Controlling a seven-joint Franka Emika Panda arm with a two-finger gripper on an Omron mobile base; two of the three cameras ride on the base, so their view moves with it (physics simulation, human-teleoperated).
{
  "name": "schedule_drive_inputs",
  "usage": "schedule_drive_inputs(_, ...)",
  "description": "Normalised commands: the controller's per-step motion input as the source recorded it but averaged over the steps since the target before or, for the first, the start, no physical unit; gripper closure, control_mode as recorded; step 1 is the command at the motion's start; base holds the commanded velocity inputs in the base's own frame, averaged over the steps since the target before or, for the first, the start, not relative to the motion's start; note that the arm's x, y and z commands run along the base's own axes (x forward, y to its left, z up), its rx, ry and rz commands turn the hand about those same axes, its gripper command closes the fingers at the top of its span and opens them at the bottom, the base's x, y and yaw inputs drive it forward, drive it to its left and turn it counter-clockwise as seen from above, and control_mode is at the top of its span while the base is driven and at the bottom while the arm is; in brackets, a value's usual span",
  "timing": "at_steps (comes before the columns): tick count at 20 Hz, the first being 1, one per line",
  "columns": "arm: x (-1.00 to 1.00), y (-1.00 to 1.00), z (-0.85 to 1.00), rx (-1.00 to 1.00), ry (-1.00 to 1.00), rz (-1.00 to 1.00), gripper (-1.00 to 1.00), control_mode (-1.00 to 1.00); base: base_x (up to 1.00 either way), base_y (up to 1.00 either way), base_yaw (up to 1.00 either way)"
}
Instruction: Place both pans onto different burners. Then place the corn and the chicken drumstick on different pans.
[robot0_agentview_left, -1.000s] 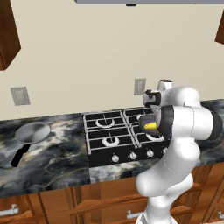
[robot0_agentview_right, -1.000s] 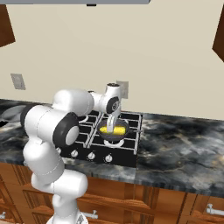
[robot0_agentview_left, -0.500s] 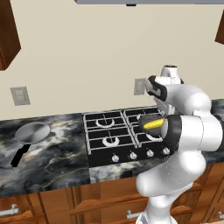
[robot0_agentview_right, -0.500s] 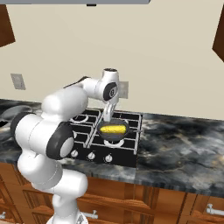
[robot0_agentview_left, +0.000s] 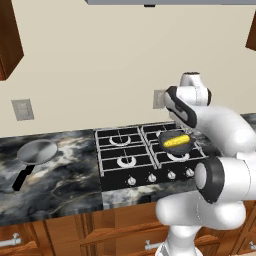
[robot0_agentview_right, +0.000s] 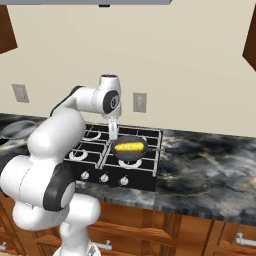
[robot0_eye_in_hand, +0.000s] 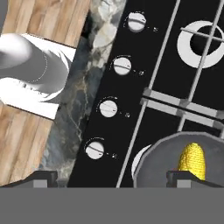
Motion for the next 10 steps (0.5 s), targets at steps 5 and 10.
schedule_drive_inputs(5,-0.28,0.39,0.03,-0.06,0.00,0.49,-1.00,-1.00,0.00,0.00,0.00)
schedule_drive_inputs(10,-0.23,0.07,0.22,0.01,0.00,0.36,-1.00,-1.00,0.00,0.00,0.00)
